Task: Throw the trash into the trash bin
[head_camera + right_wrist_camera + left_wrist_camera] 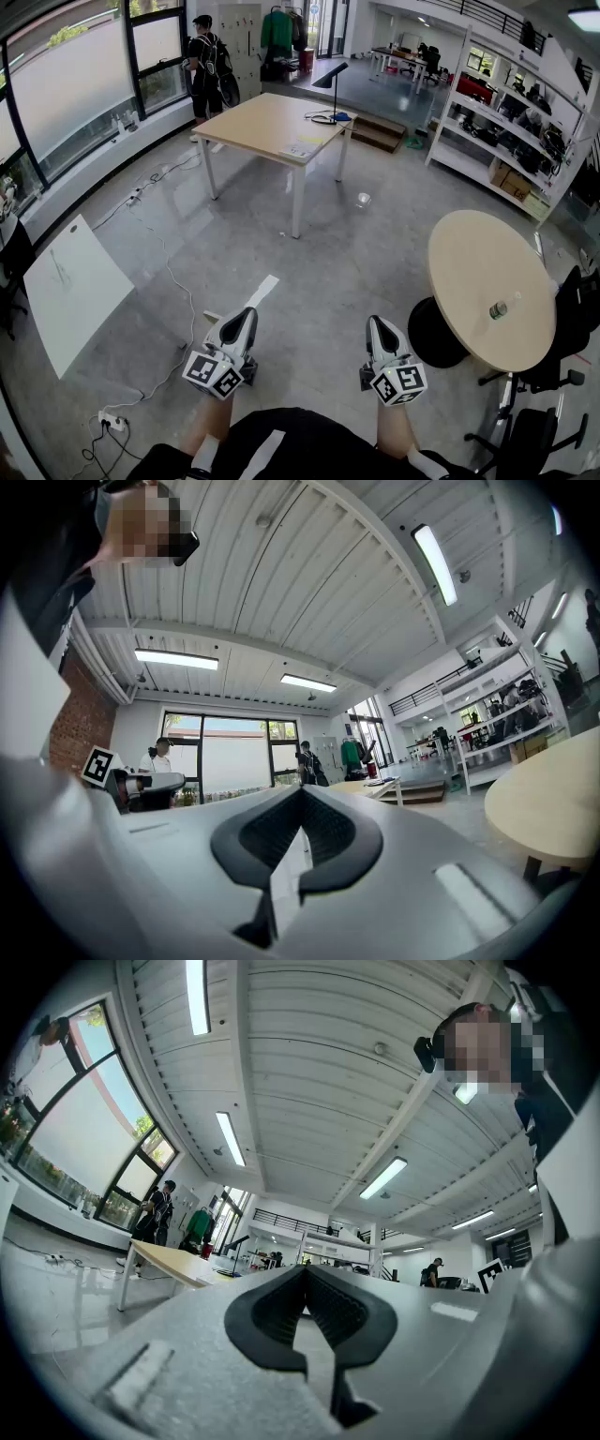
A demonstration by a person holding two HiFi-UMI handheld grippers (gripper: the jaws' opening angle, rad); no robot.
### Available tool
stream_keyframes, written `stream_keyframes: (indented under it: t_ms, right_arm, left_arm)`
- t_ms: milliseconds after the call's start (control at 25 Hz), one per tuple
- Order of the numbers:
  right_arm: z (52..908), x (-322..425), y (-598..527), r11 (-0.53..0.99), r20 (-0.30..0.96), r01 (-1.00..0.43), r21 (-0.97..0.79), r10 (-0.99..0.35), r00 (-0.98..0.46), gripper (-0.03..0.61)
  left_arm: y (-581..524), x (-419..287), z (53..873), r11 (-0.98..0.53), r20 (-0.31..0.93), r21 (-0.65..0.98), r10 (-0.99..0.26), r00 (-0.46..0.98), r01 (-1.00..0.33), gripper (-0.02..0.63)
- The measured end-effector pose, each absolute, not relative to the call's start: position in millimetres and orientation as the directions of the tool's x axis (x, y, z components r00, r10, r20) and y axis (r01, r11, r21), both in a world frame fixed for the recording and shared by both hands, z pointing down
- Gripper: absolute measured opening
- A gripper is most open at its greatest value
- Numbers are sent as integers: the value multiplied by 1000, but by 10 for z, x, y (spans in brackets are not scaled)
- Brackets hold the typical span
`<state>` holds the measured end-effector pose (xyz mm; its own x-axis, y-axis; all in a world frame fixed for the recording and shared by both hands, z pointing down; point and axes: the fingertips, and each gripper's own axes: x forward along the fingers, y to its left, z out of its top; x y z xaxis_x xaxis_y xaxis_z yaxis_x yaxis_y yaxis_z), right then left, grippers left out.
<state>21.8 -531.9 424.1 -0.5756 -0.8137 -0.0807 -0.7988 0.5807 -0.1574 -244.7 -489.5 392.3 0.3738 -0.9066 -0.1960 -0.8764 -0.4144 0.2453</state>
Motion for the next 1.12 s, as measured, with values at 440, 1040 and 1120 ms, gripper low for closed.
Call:
stream_keyframes:
  t_ms: [440,1040,1120]
  right_arm:
    - [4225,323,-5238,566,-84,-809,-160,-824,-560,5]
    - [4227,969,-4993,474,-95,-865,-166,-881,-464,5]
    - [4220,1228,-4922,435,-97,-883,-177,-900,-424,5]
  left_arm:
    - [-4881,-2343,3866,-445,-199,237,-892,405,-864,5]
    - [-4960,-1690,3864,-551,-203,243,-833,514,-798,5]
    - [-4965,-1456,3843,-583,-208,242,-812,546,-775,5]
